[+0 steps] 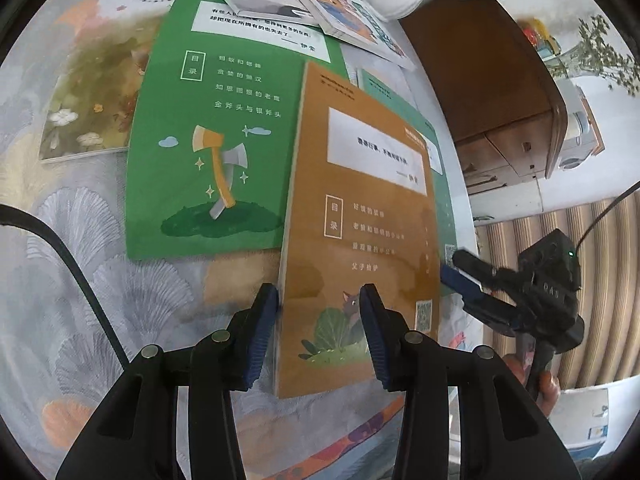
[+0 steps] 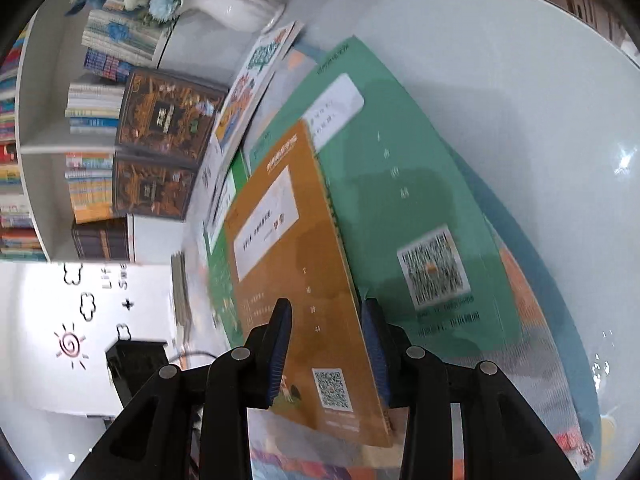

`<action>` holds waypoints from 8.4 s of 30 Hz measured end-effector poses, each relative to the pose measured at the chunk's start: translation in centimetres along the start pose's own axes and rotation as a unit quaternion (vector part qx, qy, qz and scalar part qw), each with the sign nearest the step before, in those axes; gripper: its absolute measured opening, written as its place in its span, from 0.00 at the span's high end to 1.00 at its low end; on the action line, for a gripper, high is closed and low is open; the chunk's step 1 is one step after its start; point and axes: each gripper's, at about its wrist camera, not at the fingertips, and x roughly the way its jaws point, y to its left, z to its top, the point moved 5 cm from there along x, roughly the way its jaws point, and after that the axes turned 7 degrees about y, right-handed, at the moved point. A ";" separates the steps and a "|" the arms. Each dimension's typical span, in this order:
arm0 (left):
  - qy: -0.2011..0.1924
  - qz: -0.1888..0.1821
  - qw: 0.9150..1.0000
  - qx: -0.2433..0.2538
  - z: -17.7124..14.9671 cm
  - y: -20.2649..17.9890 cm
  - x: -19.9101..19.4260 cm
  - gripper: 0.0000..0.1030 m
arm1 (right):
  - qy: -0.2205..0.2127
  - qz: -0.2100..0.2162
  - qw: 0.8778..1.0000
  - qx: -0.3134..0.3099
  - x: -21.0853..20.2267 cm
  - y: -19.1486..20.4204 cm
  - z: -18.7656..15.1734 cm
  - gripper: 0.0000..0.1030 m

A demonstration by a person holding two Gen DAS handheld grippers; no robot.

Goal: Organize books

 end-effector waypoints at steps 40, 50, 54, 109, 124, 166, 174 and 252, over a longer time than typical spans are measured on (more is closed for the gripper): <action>-0.256 0.056 0.946 -0.192 -4.8 14.8 -21.5 0.62 | 0.146 0.089 0.943 -0.284 12.9 25.1 -7.9 0.65; -0.200 0.045 0.967 -0.150 -2.1 16.2 -20.5 0.62 | 0.144 -0.003 0.963 -0.226 17.0 21.8 -7.8 0.57; -0.139 0.043 0.984 -0.104 2.6 15.5 -17.0 0.62 | 0.114 -0.080 0.972 -0.188 18.1 19.1 -7.3 0.57; -0.072 -0.138 0.978 -0.139 -5.3 14.0 -10.9 0.90 | 0.090 -0.151 0.959 -0.220 16.7 12.7 -9.5 0.62; -0.045 -0.353 0.894 -0.274 -4.0 13.3 -11.4 0.87 | 0.166 0.096 0.981 0.002 15.2 7.3 -9.1 0.46; -0.197 -0.131 0.969 -0.076 -0.1 23.9 -30.5 0.89 | 0.044 -0.107 0.892 -0.437 25.2 36.0 -14.4 0.71; -0.238 -0.100 0.958 -0.122 3.2 33.0 -34.4 0.87 | 0.095 -0.101 0.887 -0.441 35.6 42.8 -12.5 0.69; -0.048 0.058 0.995 0.060 1.3 4.4 -14.0 0.74 | 0.012 -0.158 0.982 -0.100 11.1 11.2 -8.0 0.45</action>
